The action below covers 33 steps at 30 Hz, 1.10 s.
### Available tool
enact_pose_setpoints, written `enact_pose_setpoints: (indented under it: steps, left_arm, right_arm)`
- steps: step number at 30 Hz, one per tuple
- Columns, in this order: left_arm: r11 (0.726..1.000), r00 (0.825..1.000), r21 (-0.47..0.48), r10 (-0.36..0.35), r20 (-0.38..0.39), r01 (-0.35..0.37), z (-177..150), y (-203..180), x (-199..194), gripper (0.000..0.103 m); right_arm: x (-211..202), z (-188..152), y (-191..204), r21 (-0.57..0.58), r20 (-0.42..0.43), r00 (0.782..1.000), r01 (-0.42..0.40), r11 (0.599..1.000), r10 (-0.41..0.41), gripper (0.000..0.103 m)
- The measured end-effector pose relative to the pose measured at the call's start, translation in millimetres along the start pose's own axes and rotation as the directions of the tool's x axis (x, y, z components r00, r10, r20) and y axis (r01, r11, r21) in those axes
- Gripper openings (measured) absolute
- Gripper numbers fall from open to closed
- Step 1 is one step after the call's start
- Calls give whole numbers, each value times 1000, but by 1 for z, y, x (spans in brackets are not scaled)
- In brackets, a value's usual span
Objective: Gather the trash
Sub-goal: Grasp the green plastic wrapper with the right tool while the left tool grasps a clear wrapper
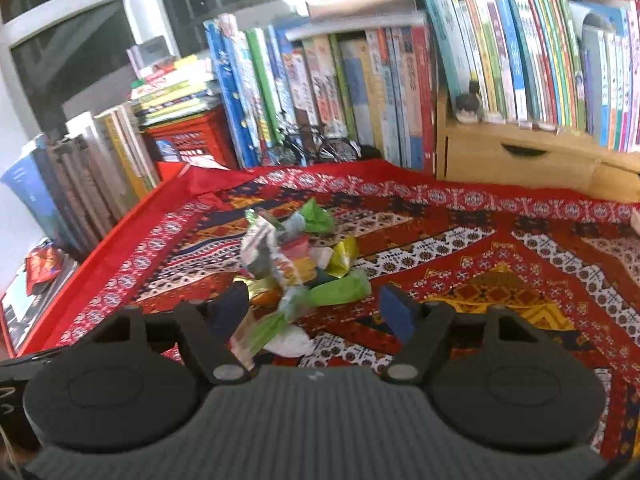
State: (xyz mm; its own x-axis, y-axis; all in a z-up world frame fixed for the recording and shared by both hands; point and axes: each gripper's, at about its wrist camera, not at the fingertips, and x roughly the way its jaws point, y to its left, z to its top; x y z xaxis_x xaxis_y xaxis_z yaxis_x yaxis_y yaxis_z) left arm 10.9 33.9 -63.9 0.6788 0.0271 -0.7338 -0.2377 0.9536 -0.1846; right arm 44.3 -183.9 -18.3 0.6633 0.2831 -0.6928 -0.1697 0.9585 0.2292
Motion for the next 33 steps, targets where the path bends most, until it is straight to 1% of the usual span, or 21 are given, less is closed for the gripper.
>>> enact_pose_setpoints:
  steps: [5,12,16,22,23,26,27,29,31,33]
  left_arm:
    - [1000,999,-6,-1,-47,1,-1,-8,30,42]
    - [998,994,-41,-51,-101,47,-3,-16,63,42]
    - [998,992,-28,-55,-113,52,-4,-22,75,42]
    - [995,989,-45,-88,-115,83,-4,-24,83,42]
    - [995,989,-47,-91,-117,86,-4,-24,84,44]
    - [990,985,-71,-126,-114,118,-5,-22,87,55]
    - [989,985,-81,-134,-110,126,-5,-21,87,57]
    - [988,985,-90,-138,-104,129,-5,-21,88,57]
    - [988,986,-87,-133,-98,125,-5,-22,88,54]
    - [990,987,-79,-127,-95,120,-5,-23,89,48]
  right_arm:
    - [32,2,-6,27,-52,999,-14,1000,15,77]
    - [67,1,-12,63,-110,994,-22,998,29,76]
    - [80,-1,-17,82,-139,990,-23,996,34,76]
    - [93,-3,-18,95,-162,985,-47,994,62,76]
    - [95,-3,-18,96,-164,984,-50,994,65,76]
    - [101,-3,-17,103,-171,982,-60,993,77,76]
    - [104,-4,-16,107,-175,981,-65,992,83,76]
    - [109,-5,-16,114,-181,979,-70,991,90,75]
    - [113,-5,-16,120,-188,978,-73,990,95,73]
    - [117,-6,-15,118,-190,977,-77,990,99,70]
